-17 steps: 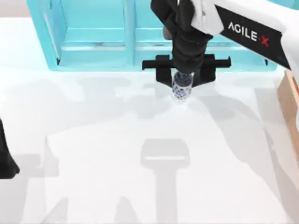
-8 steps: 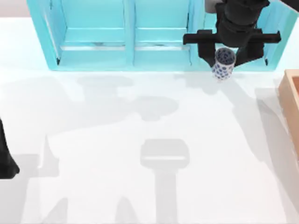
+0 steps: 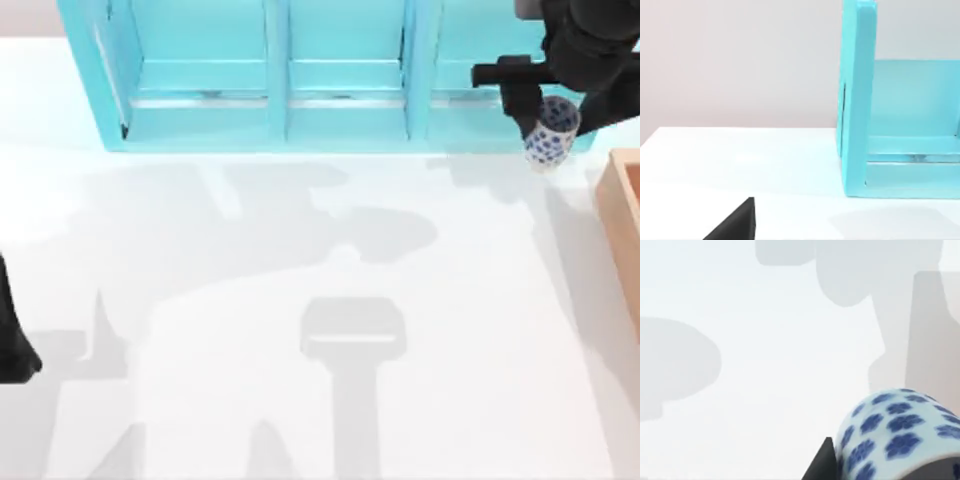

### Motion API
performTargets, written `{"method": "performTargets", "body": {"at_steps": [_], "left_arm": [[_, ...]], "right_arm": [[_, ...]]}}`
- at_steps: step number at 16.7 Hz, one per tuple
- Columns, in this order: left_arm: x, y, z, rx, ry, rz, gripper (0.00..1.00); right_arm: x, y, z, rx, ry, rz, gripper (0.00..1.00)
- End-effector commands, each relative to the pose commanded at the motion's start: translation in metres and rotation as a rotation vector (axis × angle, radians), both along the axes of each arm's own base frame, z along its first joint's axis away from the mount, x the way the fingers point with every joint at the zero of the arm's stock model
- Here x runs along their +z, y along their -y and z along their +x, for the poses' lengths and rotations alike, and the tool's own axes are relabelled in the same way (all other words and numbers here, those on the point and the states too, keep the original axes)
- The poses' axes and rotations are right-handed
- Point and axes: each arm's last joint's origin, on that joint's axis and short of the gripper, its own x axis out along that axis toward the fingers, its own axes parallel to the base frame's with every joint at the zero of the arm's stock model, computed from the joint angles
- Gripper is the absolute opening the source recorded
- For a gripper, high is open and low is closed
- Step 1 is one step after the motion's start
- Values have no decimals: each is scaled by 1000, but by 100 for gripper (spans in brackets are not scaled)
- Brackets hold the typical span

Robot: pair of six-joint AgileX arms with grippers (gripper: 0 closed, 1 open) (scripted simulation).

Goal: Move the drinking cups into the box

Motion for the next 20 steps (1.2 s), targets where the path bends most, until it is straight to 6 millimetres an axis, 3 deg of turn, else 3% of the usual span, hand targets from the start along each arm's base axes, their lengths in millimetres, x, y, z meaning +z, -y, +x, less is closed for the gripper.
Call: {"method": "performTargets", "body": {"at_steps": [3, 6, 10, 13, 20], "left_arm": [[0, 0, 0, 0, 0, 0, 100], [0, 0, 0, 0, 0, 0, 100], [0, 0, 0, 0, 0, 0, 100], [0, 0, 0, 0, 0, 0, 100], [0, 0, 0, 0, 0, 0, 100]], "right_arm": [[13, 67, -16, -2, -10, 1, 0], [23, 136, -49, -5, -11, 1, 0], [29, 198, -104, -7, -3, -3, 0], [29, 216, -128, -8, 3, -6, 0], [22, 216, -126, -4, 5, -8, 0]]}}
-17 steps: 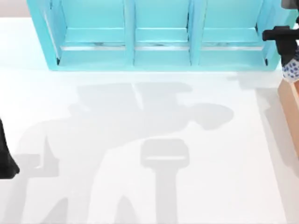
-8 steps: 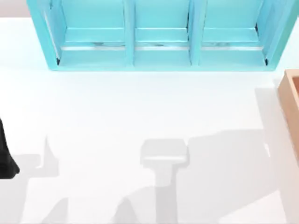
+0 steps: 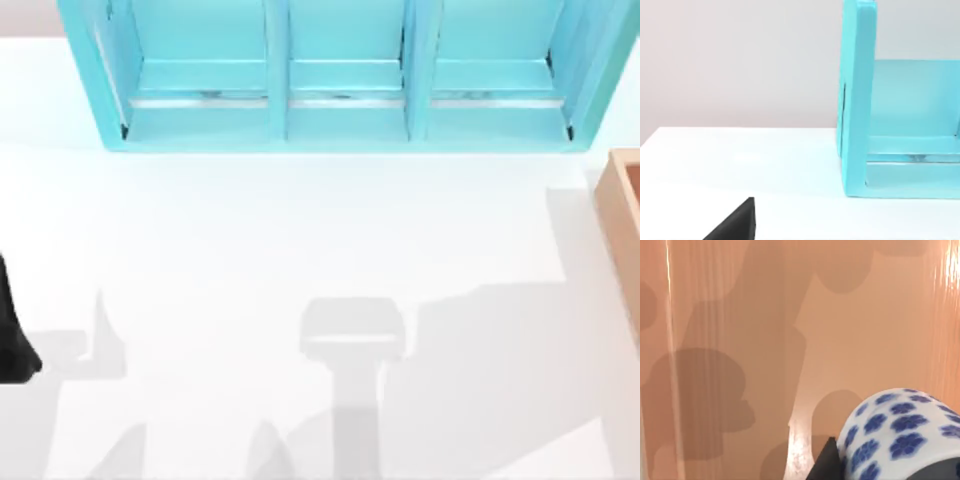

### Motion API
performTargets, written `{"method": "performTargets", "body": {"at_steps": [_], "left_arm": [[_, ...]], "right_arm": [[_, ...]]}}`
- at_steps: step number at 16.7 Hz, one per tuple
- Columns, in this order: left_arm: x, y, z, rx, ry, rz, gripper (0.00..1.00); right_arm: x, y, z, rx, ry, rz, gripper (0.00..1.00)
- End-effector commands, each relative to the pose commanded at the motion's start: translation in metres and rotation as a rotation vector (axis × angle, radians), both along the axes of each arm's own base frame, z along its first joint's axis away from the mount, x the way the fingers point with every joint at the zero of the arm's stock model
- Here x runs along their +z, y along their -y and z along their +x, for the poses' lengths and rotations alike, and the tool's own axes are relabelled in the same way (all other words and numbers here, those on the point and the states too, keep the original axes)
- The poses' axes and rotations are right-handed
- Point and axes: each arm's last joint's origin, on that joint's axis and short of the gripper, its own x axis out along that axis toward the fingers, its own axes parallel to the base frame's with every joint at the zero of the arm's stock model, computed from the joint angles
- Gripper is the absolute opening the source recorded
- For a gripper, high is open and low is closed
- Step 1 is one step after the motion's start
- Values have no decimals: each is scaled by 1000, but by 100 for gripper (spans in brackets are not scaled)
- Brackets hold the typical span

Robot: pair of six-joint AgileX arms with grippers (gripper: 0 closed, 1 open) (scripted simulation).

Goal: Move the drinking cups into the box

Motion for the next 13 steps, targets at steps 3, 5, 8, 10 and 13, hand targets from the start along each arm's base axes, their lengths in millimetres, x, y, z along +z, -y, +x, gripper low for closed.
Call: {"method": "performTargets", "body": {"at_steps": [3, 5, 8, 10, 13], "left_arm": [[0, 0, 0, 0, 0, 0, 100], [0, 0, 0, 0, 0, 0, 100], [0, 0, 0, 0, 0, 0, 100], [0, 0, 0, 0, 0, 0, 100], [0, 0, 0, 0, 0, 0, 100]], "right_arm": [[-20, 1, 3, 0, -1, 1, 0], [-36, 1, 4, -2, -4, 1, 0], [-54, 1, 5, -4, -4, 2, 0], [-58, 1, 5, -4, -2, 2, 0], [-58, 1, 5, -4, -2, 2, 0]]}}
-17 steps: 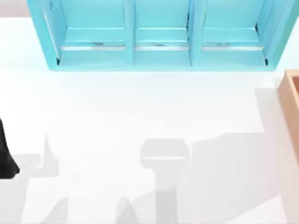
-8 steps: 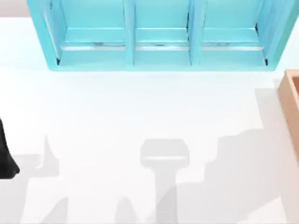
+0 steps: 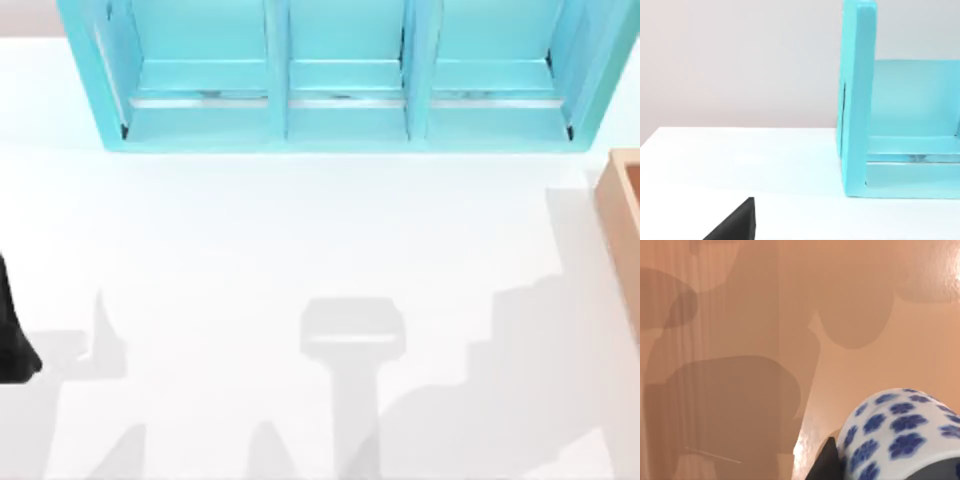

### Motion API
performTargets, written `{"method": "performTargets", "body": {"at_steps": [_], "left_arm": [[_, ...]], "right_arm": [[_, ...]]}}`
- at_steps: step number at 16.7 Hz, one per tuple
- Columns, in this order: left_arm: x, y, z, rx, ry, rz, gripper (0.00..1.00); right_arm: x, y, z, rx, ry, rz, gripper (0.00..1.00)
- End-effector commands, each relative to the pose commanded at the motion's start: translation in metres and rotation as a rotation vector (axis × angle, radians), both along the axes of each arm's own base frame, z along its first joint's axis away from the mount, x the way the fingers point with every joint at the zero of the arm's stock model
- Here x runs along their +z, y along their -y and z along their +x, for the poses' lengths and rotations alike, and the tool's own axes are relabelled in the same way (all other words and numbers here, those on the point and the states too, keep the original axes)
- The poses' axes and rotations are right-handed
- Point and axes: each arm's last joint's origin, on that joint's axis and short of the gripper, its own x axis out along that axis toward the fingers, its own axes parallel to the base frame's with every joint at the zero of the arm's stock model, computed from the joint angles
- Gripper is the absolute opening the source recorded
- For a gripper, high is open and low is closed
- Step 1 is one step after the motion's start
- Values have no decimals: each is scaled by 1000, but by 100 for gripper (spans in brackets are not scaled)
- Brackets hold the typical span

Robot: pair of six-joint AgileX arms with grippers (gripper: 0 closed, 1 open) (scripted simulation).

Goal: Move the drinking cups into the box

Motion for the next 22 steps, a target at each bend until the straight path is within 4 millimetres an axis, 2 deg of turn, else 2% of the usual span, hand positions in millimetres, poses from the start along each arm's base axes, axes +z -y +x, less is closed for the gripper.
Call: {"method": "performTargets", "body": {"at_steps": [13, 22], "left_arm": [[0, 0, 0, 0, 0, 0, 100], [0, 0, 0, 0, 0, 0, 100]], "right_arm": [[0, 0, 0, 0, 0, 0, 98], [0, 0, 0, -1, 1, 0, 100]]}}
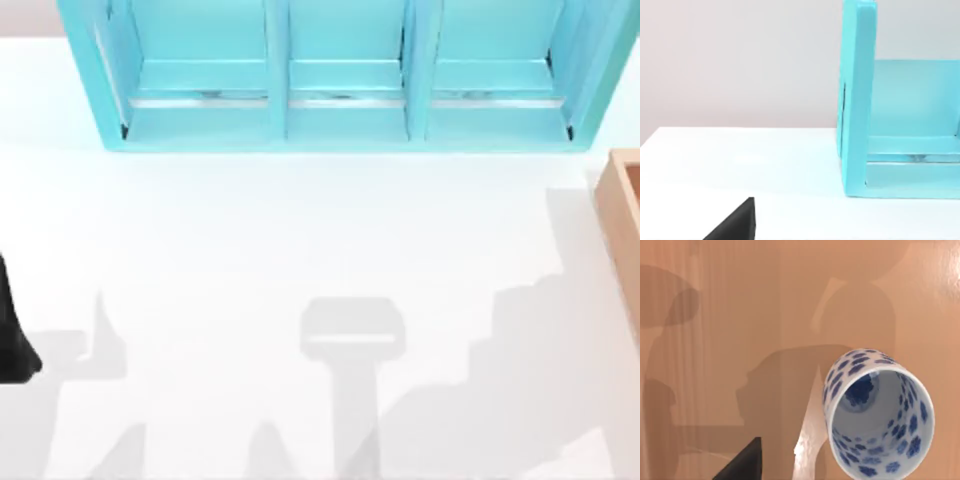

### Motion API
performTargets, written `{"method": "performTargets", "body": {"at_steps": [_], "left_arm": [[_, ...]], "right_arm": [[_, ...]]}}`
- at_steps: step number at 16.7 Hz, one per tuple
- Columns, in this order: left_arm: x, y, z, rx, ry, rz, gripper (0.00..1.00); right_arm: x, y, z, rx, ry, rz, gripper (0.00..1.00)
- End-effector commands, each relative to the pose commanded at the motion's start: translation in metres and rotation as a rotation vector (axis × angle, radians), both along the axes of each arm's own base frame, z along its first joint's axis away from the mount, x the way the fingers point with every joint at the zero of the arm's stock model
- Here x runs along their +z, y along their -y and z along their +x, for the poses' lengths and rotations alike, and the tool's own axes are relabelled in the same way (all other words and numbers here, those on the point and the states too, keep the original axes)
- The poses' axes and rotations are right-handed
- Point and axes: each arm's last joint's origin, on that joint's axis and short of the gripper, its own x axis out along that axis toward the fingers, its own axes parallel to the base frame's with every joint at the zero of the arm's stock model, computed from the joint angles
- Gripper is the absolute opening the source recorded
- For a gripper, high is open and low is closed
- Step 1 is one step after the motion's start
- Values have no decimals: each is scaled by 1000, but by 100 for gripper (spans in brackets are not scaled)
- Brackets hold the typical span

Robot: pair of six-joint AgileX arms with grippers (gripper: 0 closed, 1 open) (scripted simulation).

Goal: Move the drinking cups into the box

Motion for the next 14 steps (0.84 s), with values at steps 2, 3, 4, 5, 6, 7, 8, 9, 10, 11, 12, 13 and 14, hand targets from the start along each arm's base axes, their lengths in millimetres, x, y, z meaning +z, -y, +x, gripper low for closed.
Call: {"method": "performTargets", "body": {"at_steps": [2, 3, 4, 5, 6, 7, 8, 9, 10, 11, 12, 13, 14], "left_arm": [[0, 0, 0, 0, 0, 0, 100], [0, 0, 0, 0, 0, 0, 100], [0, 0, 0, 0, 0, 0, 100], [0, 0, 0, 0, 0, 0, 100], [0, 0, 0, 0, 0, 0, 100], [0, 0, 0, 0, 0, 0, 100], [0, 0, 0, 0, 0, 0, 100], [0, 0, 0, 0, 0, 0, 100], [0, 0, 0, 0, 0, 0, 100], [0, 0, 0, 0, 0, 0, 100], [0, 0, 0, 0, 0, 0, 100], [0, 0, 0, 0, 0, 0, 100], [0, 0, 0, 0, 0, 0, 100]], "right_arm": [[5, 0, 1, 3, 2, -2, 100], [11, 0, 2, 4, 3, -2, 100], [19, 0, 3, 5, 3, -2, 100], [28, 1, 5, 4, 1, -1, 100], [36, 2, 6, 3, -4, 2, 100], [45, 2, 6, 2, -9, 3, 100], [55, 2, 6, 1, -8, 3, 100], [67, 2, 5, 1, -5, 1, 100], [79, 1, 3, 0, -2, 0, 100], [89, 1, 2, 0, 0, 0, 100], [95, 0, 1, 0, 0, 0, 100], [99, 0, 0, 0, 0, 0, 100], [100, 0, 0, 0, 0, 0, 100]]}}
